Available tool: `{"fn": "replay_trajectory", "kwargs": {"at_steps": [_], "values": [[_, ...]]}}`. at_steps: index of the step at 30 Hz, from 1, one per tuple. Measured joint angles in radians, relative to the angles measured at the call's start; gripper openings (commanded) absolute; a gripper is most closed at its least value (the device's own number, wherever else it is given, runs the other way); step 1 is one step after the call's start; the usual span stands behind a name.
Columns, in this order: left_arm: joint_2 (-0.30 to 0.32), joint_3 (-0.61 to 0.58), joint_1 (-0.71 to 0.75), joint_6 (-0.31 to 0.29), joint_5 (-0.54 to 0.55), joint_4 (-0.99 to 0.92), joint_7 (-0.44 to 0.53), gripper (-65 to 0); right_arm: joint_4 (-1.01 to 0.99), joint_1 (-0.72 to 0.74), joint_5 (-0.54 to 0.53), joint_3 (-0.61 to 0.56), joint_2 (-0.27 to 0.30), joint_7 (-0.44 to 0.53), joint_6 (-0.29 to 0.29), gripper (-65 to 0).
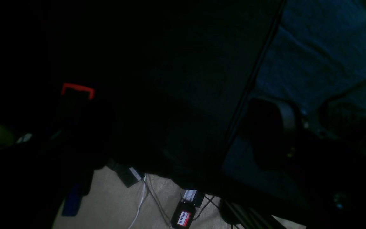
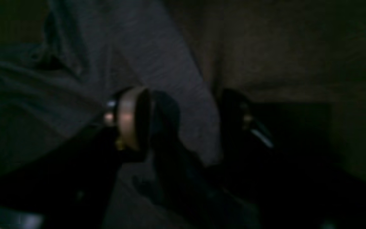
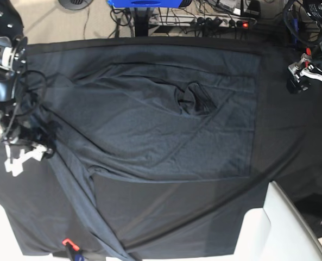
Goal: Fold the T-shirt properly
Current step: 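Grasp the shirt's side edges with both grippers near the middle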
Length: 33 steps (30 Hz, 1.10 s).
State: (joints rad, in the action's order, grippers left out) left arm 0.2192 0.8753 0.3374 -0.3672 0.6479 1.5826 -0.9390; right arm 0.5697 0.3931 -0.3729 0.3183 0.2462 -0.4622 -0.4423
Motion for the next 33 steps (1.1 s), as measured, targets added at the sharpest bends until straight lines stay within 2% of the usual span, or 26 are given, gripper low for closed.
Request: {"fn": "replay_trajectory", "kwargs": {"at_steps": [3,7,8,10,11,14,20,22,24,26,31,33], "values": [[0.0,0.0,-0.003,0.0,0.005,-0.024,0.001,-2.6,0.0,0.0,-0.001,0.0,-0.008,-0.02,-0.001,-43.2],[0.0,0.0,-0.014,0.0,-0.004,-0.08,0.0,-2.6,0.0,0.0,-0.001,0.001,-0.008,-0.02,-0.001,-45.8],[0.001,0.0,-0.021,0.0,-0.003,-0.091,0.002,-2.6,0.0,0.0,-0.001,0.002,-0.006,-0.023,-0.001,-49.8],[0.0,0.0,-0.029,0.0,-0.002,-0.102,0.0,-2.6,-0.001,-0.001,0.0,0.002,-0.003,-0.034,0.0,-62.9],[0.0,0.0,-0.031,0.0,-0.003,-0.102,0.0,-2.6,-0.001,-0.003,0.004,0.003,-0.003,-0.037,0.0,-65.0],[0.003,-0.016,-0.031,0.0,-0.004,-0.102,0.002,-2.6,0.01,-0.001,0.009,0.003,-0.003,-0.043,0.0,-64.4],[0.054,-0.177,-0.071,0.0,0.008,-0.103,0.007,-2.6,0.201,-0.044,0.022,0.002,-0.013,-0.094,0.005,-64.8],[0.056,-0.19,-0.098,0.001,-0.005,-0.109,0.005,-2.6,0.247,-0.047,0.015,0.002,-0.014,-0.118,0.056,-64.8],[0.054,-0.199,-0.143,0.001,-0.019,-0.126,0.002,-2.6,0.287,-0.048,0.015,0.002,-0.014,-0.128,0.077,-64.8],[0.053,-0.218,-0.204,0.001,-0.073,-0.143,0.0,-2.6,0.334,-0.066,0.014,-0.005,-0.012,-0.129,0.079,-64.8],[0.05,-0.349,-0.355,0.001,-0.25,-0.239,0.004,-2.6,0.36,-0.083,0.015,-0.005,-0.015,-0.14,0.086,-64.8],[0.044,-0.38,-0.406,-0.007,-0.253,-0.305,0.004,-2.6,0.36,-0.08,0.015,-0.005,-0.014,-0.138,0.086,-64.8]]}}
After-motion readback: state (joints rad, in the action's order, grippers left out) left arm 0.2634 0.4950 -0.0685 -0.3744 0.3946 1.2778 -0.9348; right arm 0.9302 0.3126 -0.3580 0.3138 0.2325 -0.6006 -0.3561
